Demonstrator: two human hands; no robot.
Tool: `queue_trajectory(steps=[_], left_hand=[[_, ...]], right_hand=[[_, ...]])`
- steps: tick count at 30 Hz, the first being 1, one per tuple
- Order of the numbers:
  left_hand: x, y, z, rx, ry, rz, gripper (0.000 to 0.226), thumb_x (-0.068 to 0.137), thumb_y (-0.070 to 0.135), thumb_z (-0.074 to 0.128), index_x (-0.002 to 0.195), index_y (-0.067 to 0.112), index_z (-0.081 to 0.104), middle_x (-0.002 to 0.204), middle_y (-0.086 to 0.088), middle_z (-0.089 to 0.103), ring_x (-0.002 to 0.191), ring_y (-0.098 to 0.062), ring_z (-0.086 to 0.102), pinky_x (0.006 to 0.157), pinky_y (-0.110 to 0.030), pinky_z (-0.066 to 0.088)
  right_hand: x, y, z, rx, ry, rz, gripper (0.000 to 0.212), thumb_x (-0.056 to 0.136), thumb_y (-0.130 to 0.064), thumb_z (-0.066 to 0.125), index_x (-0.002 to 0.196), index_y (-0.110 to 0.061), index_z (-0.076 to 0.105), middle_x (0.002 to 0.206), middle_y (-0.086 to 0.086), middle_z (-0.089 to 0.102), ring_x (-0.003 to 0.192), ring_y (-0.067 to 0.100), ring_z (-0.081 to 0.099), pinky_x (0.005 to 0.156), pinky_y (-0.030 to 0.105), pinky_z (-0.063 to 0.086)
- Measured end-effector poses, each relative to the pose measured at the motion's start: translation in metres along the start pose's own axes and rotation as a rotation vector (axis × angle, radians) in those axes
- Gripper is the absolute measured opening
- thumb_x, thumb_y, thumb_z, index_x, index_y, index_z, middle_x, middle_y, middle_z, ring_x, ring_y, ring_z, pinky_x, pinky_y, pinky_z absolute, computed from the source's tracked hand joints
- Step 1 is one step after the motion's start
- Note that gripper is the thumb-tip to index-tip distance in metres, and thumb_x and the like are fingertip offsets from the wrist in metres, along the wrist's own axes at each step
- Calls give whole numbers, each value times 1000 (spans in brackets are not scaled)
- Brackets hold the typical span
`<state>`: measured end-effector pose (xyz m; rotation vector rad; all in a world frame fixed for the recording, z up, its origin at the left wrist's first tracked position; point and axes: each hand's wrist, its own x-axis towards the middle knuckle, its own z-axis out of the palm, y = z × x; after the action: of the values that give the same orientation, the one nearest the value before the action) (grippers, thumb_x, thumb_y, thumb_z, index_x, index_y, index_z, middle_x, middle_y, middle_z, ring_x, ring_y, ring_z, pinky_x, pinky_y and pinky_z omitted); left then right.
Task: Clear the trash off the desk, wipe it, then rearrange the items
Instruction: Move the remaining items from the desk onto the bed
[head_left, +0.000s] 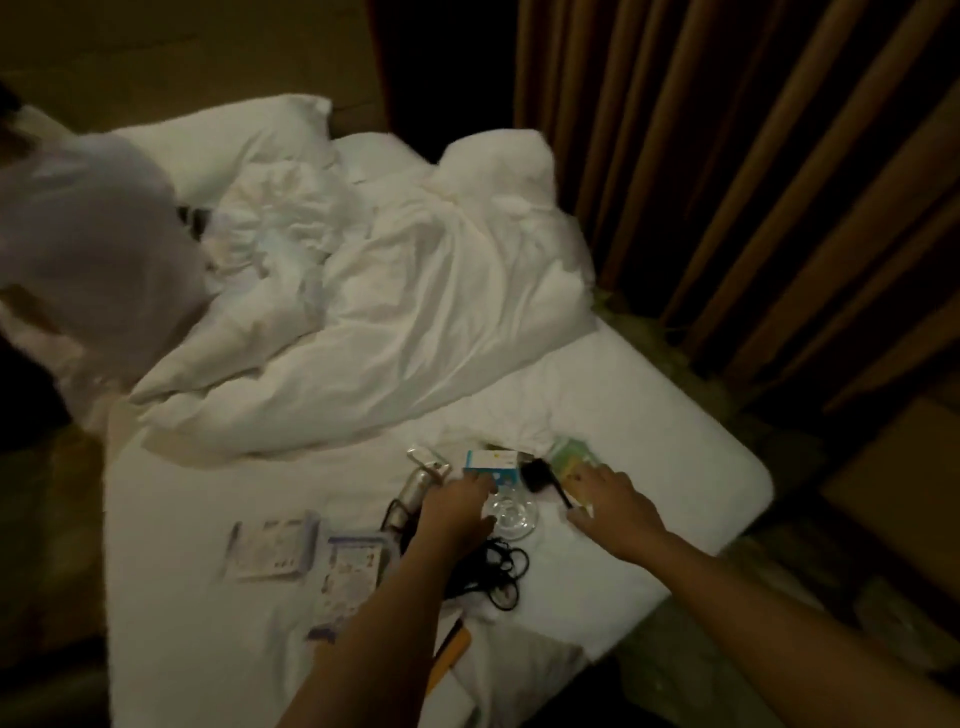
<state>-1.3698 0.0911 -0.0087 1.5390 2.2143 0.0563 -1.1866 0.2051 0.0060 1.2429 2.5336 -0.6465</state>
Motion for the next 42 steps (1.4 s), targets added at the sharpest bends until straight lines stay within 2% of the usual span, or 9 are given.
queue_trajectory(steps=[10, 13, 16, 19, 21, 23, 27, 36, 42], left_hand=[[24, 164, 23, 143, -63, 425, 39, 91, 35, 54, 128, 25, 47, 129, 7, 54, 118, -16, 52, 94, -28, 40], [26, 230, 37, 176, -86, 535, 36, 92, 36, 53, 126, 28, 46, 126, 8, 54, 114, -14, 54, 93, -30, 40], [18, 310, 57, 225, -106, 651, 38, 93, 35, 53, 129, 27, 45, 128, 6, 53, 116, -15, 53, 91, -28, 37], [5, 397, 81, 241, -169, 754, 42, 93, 34, 51, 134, 25, 45, 134, 1, 52, 119, -19, 52, 97, -30, 38], [-3, 456, 98, 268, -207, 823, 41, 92, 34, 52, 131, 25, 47, 134, -1, 52, 118, -21, 53, 99, -33, 40], [-12, 516, 114, 332, -223, 909, 40, 91, 35, 55, 129, 26, 47, 134, 0, 52, 119, -21, 52, 99, -35, 41], [-33, 620, 137, 448, -245, 1090, 45, 92, 33, 56, 134, 24, 43, 136, 0, 49, 121, -20, 49, 95, -34, 39], [-65, 810, 223, 580, -381, 1429, 35, 91, 34, 52, 124, 22, 50, 128, -1, 55, 116, -21, 53, 92, -32, 40], [-107, 952, 284, 679, -420, 1732, 41, 91, 33, 56, 129, 23, 45, 131, -1, 52, 120, -22, 52, 95, -36, 41]], right_hand=[[-134, 135, -16, 254, 162, 355, 47, 92, -41, 52, 133, -22, 38, 133, 4, 46, 122, 24, 45, 99, 38, 44], [-180, 184, -17, 312, 181, 433, 56, 95, -49, 43, 142, -22, 31, 145, 5, 38, 131, 25, 39, 107, 37, 35], [-235, 239, -15, 301, 208, 515, 71, 87, -61, 27, 143, -19, 31, 143, 5, 38, 129, 23, 39, 102, 32, 36], [-289, 303, -10, 311, 229, 650, 64, 88, -55, 42, 141, -20, 32, 138, 3, 38, 127, 27, 41, 96, 36, 41], [-328, 336, -13, 332, 245, 734, 58, 93, -44, 49, 143, -20, 31, 143, 4, 35, 131, 28, 38, 101, 37, 39], [-366, 368, -13, 341, 274, 822, 56, 95, -37, 49, 144, -20, 29, 148, 5, 31, 133, 26, 36, 102, 34, 36], [-432, 423, 2, 399, 320, 1019, 64, 93, -44, 49, 147, -22, 22, 150, 5, 29, 135, 27, 32, 103, 38, 38], [-546, 529, 39, 574, 352, 1343, 58, 96, -37, 46, 146, -21, 22, 148, 7, 31, 135, 26, 34, 106, 38, 36], [-618, 590, 56, 681, 436, 1611, 58, 96, -39, 46, 145, -17, 24, 147, 7, 32, 131, 26, 36, 100, 35, 44]])
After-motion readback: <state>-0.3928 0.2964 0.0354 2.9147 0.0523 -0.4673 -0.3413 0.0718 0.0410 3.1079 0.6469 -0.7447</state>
